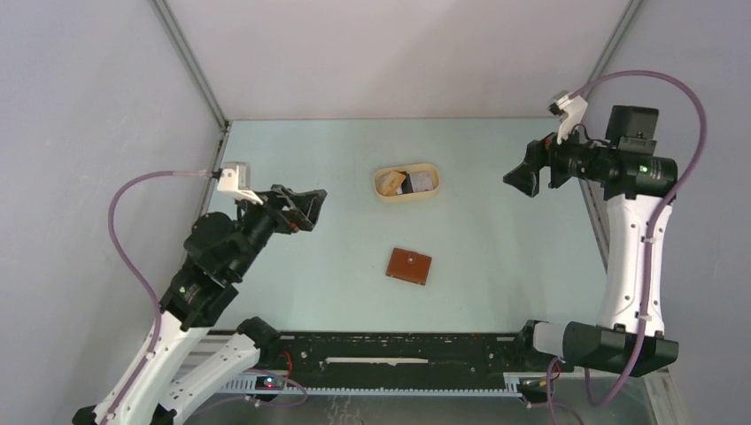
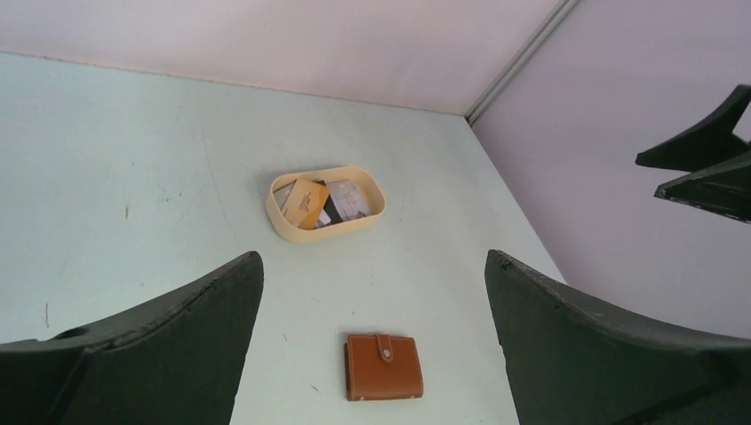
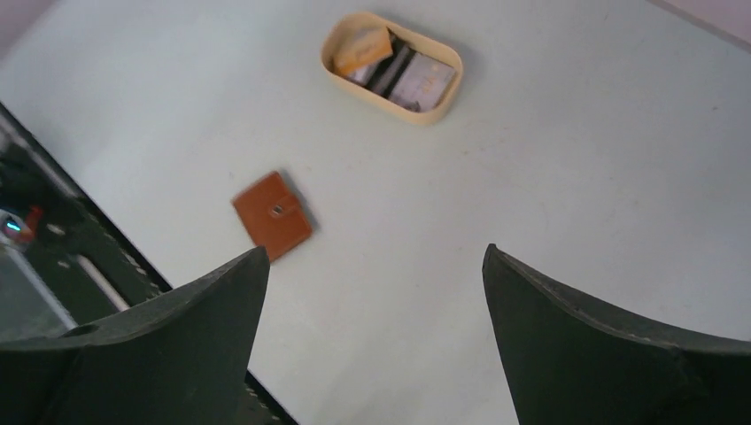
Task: Put the credit cards into the card holder
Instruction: Reset both arms
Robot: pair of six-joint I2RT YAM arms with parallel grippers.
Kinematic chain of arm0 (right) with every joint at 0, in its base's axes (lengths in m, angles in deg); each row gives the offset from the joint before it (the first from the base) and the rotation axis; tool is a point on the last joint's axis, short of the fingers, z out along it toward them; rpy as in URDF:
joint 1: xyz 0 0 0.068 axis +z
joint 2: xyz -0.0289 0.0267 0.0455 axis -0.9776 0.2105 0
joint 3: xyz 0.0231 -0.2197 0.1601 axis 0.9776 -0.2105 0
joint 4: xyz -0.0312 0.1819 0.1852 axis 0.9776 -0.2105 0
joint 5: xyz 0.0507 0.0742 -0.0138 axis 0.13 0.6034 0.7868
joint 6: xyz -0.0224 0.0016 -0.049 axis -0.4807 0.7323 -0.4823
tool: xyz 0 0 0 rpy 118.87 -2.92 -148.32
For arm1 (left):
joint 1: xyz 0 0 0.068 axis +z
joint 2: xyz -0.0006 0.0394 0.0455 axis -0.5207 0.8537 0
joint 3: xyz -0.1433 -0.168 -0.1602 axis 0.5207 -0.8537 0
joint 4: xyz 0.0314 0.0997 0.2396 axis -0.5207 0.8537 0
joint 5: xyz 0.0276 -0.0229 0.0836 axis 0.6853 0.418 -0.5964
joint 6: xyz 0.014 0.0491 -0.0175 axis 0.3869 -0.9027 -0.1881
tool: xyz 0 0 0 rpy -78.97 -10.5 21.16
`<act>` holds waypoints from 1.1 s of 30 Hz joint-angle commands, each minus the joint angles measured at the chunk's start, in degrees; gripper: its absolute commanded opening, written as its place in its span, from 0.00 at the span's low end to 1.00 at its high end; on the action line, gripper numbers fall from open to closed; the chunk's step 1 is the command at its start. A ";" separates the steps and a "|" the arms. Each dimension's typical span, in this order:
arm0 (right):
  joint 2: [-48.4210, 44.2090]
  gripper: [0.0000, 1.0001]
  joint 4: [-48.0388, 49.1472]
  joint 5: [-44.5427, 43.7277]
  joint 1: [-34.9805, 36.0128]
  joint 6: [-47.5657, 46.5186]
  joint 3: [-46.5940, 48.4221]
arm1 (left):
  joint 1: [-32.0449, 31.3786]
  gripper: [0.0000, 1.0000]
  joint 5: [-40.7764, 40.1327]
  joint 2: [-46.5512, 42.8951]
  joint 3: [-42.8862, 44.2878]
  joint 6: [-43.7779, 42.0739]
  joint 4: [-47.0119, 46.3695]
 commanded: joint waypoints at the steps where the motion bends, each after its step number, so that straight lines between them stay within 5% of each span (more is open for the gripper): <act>1: -2.26 1.00 0.49 7.96 -3.31 18.08 3.66 | 0.41 1.00 0.27 3.62 10.33 -0.91 6.12; 6: -7.68 1.00 6.14 17.70 -8.52 18.73 2.50 | 0.43 1.00 3.42 5.26 15.39 -0.33 7.71; 12: -9.01 1.00 11.72 20.64 -12.76 33.18 1.45 | 0.48 1.00 4.66 4.92 17.37 -0.40 9.93; 16: -8.64 1.00 15.95 30.06 -16.25 40.30 0.35 | 0.50 1.00 5.44 4.21 17.38 0.02 10.04; 33: -10.88 1.00 17.61 23.58 -19.99 39.17 -4.11 | 0.69 1.00 8.28 8.24 21.42 -1.97 10.40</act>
